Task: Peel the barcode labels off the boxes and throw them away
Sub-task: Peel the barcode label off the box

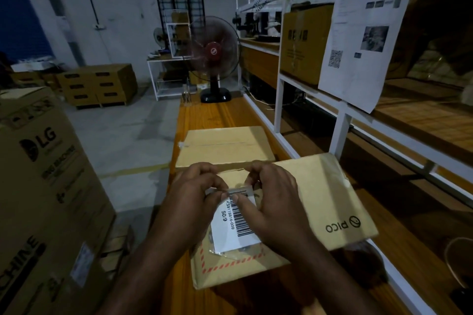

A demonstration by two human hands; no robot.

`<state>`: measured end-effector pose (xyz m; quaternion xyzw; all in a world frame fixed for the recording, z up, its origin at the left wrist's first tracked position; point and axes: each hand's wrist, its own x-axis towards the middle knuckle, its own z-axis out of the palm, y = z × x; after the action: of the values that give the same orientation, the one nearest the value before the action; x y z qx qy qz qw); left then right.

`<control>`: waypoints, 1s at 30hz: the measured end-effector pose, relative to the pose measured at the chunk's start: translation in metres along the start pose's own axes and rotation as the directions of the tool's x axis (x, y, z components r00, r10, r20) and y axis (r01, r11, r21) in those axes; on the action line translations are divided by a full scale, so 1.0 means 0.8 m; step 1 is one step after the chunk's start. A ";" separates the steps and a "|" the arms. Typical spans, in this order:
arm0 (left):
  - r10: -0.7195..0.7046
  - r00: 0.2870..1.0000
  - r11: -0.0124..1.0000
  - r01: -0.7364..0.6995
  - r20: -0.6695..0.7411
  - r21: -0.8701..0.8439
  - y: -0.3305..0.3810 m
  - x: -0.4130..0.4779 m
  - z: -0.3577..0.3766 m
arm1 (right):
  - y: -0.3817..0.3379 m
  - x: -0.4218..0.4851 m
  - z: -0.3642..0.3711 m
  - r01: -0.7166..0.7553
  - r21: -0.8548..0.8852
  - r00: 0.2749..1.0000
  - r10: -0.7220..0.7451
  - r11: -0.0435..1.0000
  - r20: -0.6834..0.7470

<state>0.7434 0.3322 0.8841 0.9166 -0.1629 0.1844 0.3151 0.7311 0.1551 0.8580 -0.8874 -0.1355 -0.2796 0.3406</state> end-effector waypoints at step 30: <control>-0.023 0.999 0.984 0.015 -0.042 -0.180 -0.004 -0.022 -0.004 | 0.010 0.036 -0.008 0.071 0.173 0.968 -0.110 0.982 0.226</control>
<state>0.7285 0.3400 0.8765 0.8818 -0.1629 0.1860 0.4016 0.7549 0.1463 0.8745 -0.8761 -0.2377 -0.1761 0.3807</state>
